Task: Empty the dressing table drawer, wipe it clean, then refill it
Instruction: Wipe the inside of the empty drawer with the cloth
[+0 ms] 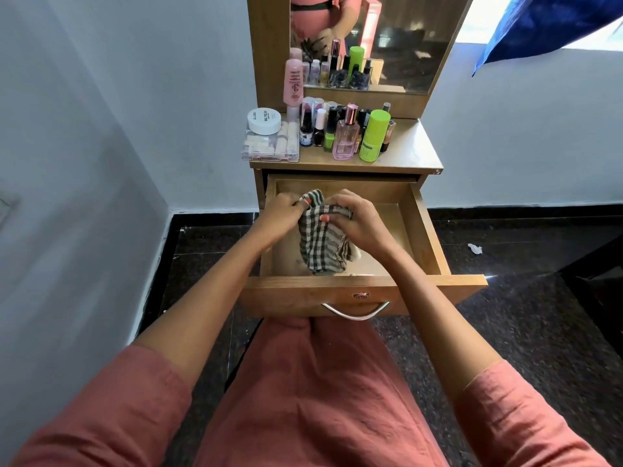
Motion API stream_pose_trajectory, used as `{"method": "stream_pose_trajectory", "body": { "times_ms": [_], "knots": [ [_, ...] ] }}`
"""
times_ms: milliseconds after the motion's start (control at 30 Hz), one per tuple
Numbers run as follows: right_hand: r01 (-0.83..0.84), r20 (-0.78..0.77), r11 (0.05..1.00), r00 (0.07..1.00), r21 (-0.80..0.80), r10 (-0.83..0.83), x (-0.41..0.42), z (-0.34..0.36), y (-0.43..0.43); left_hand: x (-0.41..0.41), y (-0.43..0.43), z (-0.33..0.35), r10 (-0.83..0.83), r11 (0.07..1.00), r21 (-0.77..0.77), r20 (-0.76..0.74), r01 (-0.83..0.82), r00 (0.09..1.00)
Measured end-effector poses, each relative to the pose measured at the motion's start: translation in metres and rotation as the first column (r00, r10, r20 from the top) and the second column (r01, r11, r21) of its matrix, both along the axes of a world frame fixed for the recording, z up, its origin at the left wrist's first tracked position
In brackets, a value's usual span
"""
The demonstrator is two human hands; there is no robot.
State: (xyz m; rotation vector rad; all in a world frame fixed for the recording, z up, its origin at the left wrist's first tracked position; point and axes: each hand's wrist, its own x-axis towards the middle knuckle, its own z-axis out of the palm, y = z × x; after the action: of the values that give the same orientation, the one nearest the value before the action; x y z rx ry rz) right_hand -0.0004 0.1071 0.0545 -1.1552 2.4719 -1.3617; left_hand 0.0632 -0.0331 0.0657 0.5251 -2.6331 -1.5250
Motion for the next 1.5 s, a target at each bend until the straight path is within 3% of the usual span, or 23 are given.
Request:
{"method": "stream_pose_trajectory", "body": {
  "times_ms": [133,200,367,467,667,1067,1300,1500],
  "knots": [
    [-0.046,0.179,0.998,0.982,-0.051,0.054,-0.007,0.010,-0.001,0.001,0.003,0.005,-0.073,0.926,0.376,0.068,0.042,0.995],
    [-0.045,0.187,0.997,0.981,-0.062,0.056,-0.008,0.012,-0.003,0.001,0.005,0.005,-0.105,0.884,0.463,0.065,0.063,0.992],
    [0.115,0.261,0.983,0.962,-0.142,-0.075,-0.014,0.005,-0.006,0.001,0.004,0.002,-0.128,0.920,0.379,0.062,0.096,0.990],
    [0.189,0.448,0.960,0.890,-0.208,-0.078,-0.015,0.001,-0.002,-0.001,0.004,0.002,-0.122,0.902,0.422,0.050,0.090,0.991],
    [-0.048,0.681,0.995,0.725,-0.089,0.096,-0.011,-0.019,0.012,-0.008,0.000,0.009,-0.087,0.830,0.554,0.014,0.065,0.996],
    [0.220,0.684,0.928,0.727,-0.300,0.049,-0.013,-0.017,0.014,-0.037,0.002,0.008,0.094,0.887,0.454,-0.007,-0.080,0.996],
    [0.278,0.688,0.895,0.724,-0.348,0.042,-0.022,-0.010,0.025,-0.060,0.014,0.007,0.158,0.824,0.548,0.019,-0.143,0.987],
    [0.337,0.694,0.803,0.709,-0.492,0.128,-0.044,-0.007,0.037,-0.074,0.031,0.021,0.084,0.688,0.723,0.003,-0.061,0.996]
  ]
}}
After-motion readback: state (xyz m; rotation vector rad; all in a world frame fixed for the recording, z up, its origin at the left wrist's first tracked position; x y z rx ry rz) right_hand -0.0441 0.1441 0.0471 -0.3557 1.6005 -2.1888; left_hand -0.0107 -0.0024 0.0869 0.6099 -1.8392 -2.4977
